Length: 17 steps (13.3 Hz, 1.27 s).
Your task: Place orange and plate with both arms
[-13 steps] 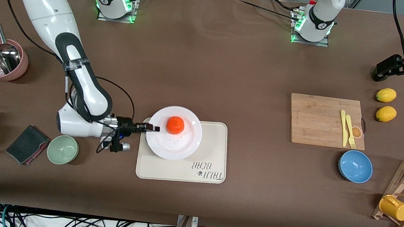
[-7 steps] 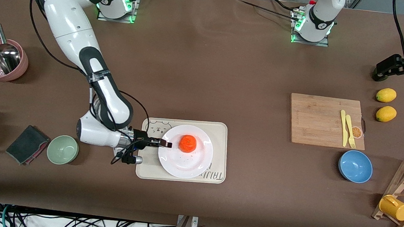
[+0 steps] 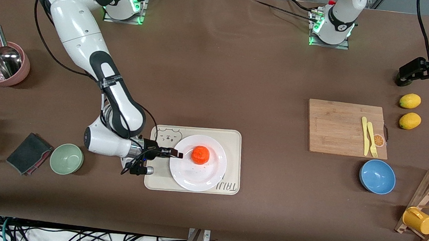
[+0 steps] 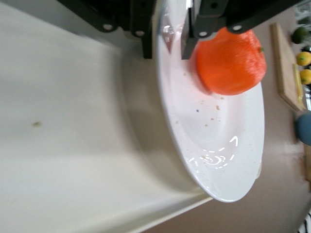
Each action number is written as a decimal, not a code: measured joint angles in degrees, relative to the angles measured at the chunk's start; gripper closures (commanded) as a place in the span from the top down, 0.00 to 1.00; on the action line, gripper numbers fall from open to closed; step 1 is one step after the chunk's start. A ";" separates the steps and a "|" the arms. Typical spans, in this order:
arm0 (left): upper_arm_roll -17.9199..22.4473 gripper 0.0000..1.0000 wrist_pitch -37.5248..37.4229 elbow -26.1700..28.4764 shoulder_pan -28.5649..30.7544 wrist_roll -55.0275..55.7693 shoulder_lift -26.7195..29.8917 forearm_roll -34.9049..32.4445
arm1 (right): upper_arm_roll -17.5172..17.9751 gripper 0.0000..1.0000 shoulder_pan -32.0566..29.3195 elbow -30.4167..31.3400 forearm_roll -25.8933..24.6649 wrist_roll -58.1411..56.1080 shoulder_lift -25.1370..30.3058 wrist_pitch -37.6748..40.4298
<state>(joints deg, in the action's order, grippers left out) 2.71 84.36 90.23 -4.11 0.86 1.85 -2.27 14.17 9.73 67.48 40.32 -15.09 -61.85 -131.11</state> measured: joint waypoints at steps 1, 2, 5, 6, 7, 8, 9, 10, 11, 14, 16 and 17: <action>0.00 1.00 -0.14 0.00 0.00 0.00 0.00 0.00 | -0.01 1.00 -0.05 -0.55 -2.49 0.01 0.14 0.02; 0.00 1.00 -0.26 -0.01 0.00 0.00 0.00 0.00 | -0.06 1.00 -0.09 -0.99 -4.93 0.03 0.41 0.21; -0.07 1.00 -0.56 -0.03 0.00 0.00 0.00 0.00 | -0.33 1.00 -0.15 -1.33 -13.10 0.23 2.16 2.18; -0.12 1.00 -0.68 -0.05 -0.01 0.00 0.00 0.00 | -0.81 1.00 -0.14 -1.39 -15.84 0.41 3.13 3.32; -0.21 1.00 -0.74 -0.10 -0.03 0.00 0.00 0.00 | -1.65 1.00 -0.13 -1.49 -18.54 0.50 4.34 4.79; -0.33 1.00 -0.80 -0.14 -0.04 0.00 0.00 0.00 | -2.74 1.00 -0.16 -1.61 -21.50 0.54 5.81 6.49; -0.43 1.00 -0.86 -0.18 -0.05 0.00 0.00 0.00 | -3.75 1.00 -0.27 -1.68 -24.10 0.58 7.46 8.47; -0.47 1.00 -0.94 -0.22 -0.04 0.00 0.00 0.00 | -4.72 1.00 -0.45 -1.73 -26.03 0.59 9.15 10.83; -0.49 1.00 -1.02 -0.26 -0.05 0.00 0.00 0.00 | -6.20 1.00 -0.53 -1.82 -27.33 0.61 10.94 13.48; -0.69 1.00 -1.22 -0.36 -0.05 0.00 0.00 0.00 | -12.90 1.00 -0.72 -2.21 -29.58 0.61 16.98 22.94; -1.33 1.00 -1.37 -0.44 -0.08 0.00 0.01 0.00 | -16.93 1.00 -1.02 -2.54 -34.34 0.58 22.08 32.29; -1.74 1.00 -1.40 -0.49 -0.11 0.02 0.02 0.00 | -17.75 1.00 -1.25 -2.59 -37.30 0.58 24.92 36.69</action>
<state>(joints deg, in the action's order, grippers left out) 0.97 82.96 89.73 -4.22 0.88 1.86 -2.26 -3.58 8.47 64.89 3.02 -14.51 -36.94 -94.41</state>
